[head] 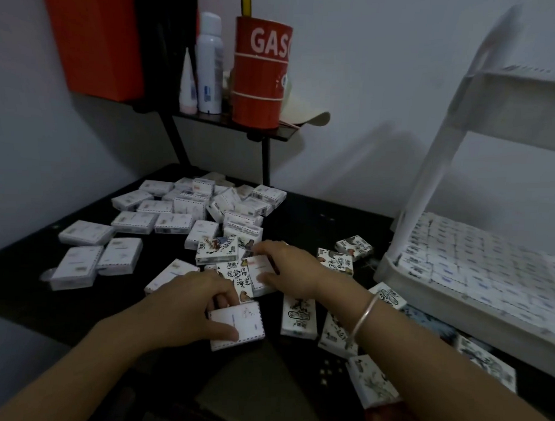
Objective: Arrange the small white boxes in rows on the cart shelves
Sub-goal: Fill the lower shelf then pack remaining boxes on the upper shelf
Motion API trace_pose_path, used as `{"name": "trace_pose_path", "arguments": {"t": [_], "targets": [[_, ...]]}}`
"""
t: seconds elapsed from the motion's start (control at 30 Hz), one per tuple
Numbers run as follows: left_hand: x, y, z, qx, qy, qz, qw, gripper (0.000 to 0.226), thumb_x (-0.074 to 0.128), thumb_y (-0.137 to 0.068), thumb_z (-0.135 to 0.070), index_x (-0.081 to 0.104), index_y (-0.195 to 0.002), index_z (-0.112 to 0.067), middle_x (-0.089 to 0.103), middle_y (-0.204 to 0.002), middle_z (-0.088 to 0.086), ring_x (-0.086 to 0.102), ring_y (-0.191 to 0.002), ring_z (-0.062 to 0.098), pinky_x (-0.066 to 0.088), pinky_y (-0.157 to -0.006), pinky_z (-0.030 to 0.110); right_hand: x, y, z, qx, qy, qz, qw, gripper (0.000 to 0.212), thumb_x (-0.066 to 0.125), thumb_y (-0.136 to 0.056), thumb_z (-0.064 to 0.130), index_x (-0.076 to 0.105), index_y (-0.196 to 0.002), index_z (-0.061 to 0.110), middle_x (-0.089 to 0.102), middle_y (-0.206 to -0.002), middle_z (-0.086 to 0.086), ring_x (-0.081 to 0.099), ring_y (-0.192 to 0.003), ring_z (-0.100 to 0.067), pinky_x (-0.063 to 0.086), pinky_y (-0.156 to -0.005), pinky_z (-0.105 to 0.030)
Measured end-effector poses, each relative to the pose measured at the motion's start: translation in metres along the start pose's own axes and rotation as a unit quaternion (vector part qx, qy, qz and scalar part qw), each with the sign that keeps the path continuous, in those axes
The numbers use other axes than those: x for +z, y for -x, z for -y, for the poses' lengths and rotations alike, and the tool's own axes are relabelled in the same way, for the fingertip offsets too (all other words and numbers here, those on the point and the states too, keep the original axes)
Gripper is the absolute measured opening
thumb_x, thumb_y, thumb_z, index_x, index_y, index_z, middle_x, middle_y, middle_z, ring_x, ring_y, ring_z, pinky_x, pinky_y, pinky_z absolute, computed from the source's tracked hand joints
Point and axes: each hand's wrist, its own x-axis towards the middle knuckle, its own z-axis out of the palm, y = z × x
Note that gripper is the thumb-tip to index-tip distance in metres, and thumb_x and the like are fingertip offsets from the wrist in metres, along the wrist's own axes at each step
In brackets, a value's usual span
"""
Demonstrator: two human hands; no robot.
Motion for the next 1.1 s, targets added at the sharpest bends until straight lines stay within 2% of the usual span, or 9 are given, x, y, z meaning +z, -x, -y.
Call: {"name": "trace_pose_path", "arguments": {"t": [0.2, 0.3, 0.4, 0.53, 0.6, 0.7, 0.9, 1.0, 1.1], "targets": [[-0.012, -0.007, -0.014, -0.008, -0.001, 0.044, 0.999, 0.036, 0.078, -0.07, -0.054, 0.068, -0.102, -0.042, 0.063, -0.085, -0.025, 0.054, -0.077, -0.018, 0.047, -0.067, 0.009, -0.007, 0.01, -0.003, 0.011, -0.052, -0.025, 0.998, 0.067, 0.074, -0.081, 0.03, 0.043, -0.14, 0.025, 0.036, -0.129, -0.001, 0.051, -0.111, -0.019, 0.041, -0.094, -0.027], [-0.022, -0.013, -0.026, 0.004, 0.02, 0.046, 0.999, 0.033, 0.079, -0.072, -0.047, 0.069, -0.103, -0.043, 0.063, -0.085, -0.027, 0.055, -0.08, -0.018, 0.047, -0.067, 0.009, -0.009, 0.021, -0.006, 0.033, -0.098, -0.081, 0.991, 0.051, 0.077, -0.078, 0.024, 0.053, -0.124, 0.022, 0.038, -0.118, 0.002, 0.051, -0.102, -0.014, 0.044, -0.09, -0.025], [-0.034, -0.02, -0.039, 0.028, 0.078, 0.044, 0.996, 0.029, 0.074, -0.079, -0.04, 0.066, -0.106, -0.049, 0.065, -0.098, -0.027, 0.06, -0.089, -0.011, 0.054, -0.078, 0.02, -0.026, 0.038, -0.012, 0.031, -0.139, -0.14, 0.98, 0.038, 0.075, -0.078, 0.018, 0.055, -0.109, 0.025, 0.05, -0.112, 0.005, 0.055, -0.1, -0.01, 0.045, -0.082, -0.021], [-0.052, -0.039, -0.072, 0.064, 0.25, 0.042, 0.965, 0.027, 0.062, -0.093, -0.02, 0.065, -0.111, -0.04, 0.061, -0.111, -0.01, 0.071, -0.082, 0.012, 0.059, -0.063, 0.026, -0.08, 0.076, -0.022, 0.001, -0.143, -0.209, 0.967, 0.035, 0.074, -0.079, 0.016, 0.056, -0.106, 0.03, 0.063, -0.104, 0.011, 0.062, -0.095, -0.007, 0.053, -0.079, -0.028], [-0.06, -0.056, -0.098, 0.076, 0.283, 0.026, 0.956, 0.027, 0.058, -0.095, -0.014, 0.065, -0.113, -0.033, 0.06, -0.116, -0.003, 0.072, -0.084, 0.018, 0.06, -0.065, 0.031, -0.114, 0.099, -0.027, 0.002, -0.113, -0.258, 0.96, 0.035, 0.075, -0.08, 0.018, 0.056, -0.106, 0.031, 0.064, -0.102, 0.011, 0.064, -0.092, -0.01, 0.055, -0.078, -0.03], [-0.077, -0.084, -0.141, 0.098, 0.306, -0.01, 0.947, 0.032, 0.06, -0.093, -0.004, 0.063, -0.116, -0.026, 0.062, -0.117, 0.003, 0.071, -0.09, 0.018, 0.06, -0.07, 0.033, -0.165, 0.139, -0.036, 0.017, -0.054, -0.348, 0.936, 0.033, 0.076, -0.079, 0.024, 0.059, -0.107, 0.029, 0.066, -0.101, 0.011, 0.064, -0.089, -0.01, 0.054, -0.08, -0.033], [-0.124, -0.118, -0.229, 0.191, 0.411, -0.065, 0.889, 0.045, 0.068, -0.081, 0.008, 0.059, -0.121, -0.011, 0.073, -0.098, 0.011, 0.073, -0.079, 0.018, 0.06, -0.061, 0.028, -0.25, 0.217, -0.052, 0.03, -0.007, -0.478, 0.878, 0.024, 0.069, -0.081, 0.035, 0.061, -0.104, 0.038, 0.064, -0.093, 0.026, 0.06, -0.084, 0.003, 0.049, -0.07, -0.016], [-0.147, -0.132, -0.271, 0.26, 0.395, -0.131, 0.871, 0.035, 0.075, -0.077, -0.006, 0.063, -0.108, -0.015, 0.076, -0.081, 0.0, 0.069, -0.068, 0.007, 0.056, -0.058, 0.02, -0.291, 0.239, -0.063, 0.029, 0.013, -0.533, 0.845, 0.025, 0.068, -0.084, 0.033, 0.059, -0.106, 0.038, 0.064, -0.098, 0.021, 0.062, -0.085, -0.005, 0.054, -0.073, -0.027], [-0.161, -0.148, -0.306, 0.306, 0.397, -0.168, 0.849, 0.024, 0.075, -0.079, -0.011, 0.067, -0.102, -0.014, 0.076, -0.08, -0.001, 0.068, -0.067, 0.005, 0.052, -0.057, 0.018, -0.329, 0.252, -0.085, 0.038, 0.008, -0.583, 0.811, 0.025, 0.068, -0.086, 0.031, 0.056, -0.107, 0.036, 0.063, -0.1, 0.012, 0.062, -0.089, -0.013, 0.056, -0.075, -0.039]]}}
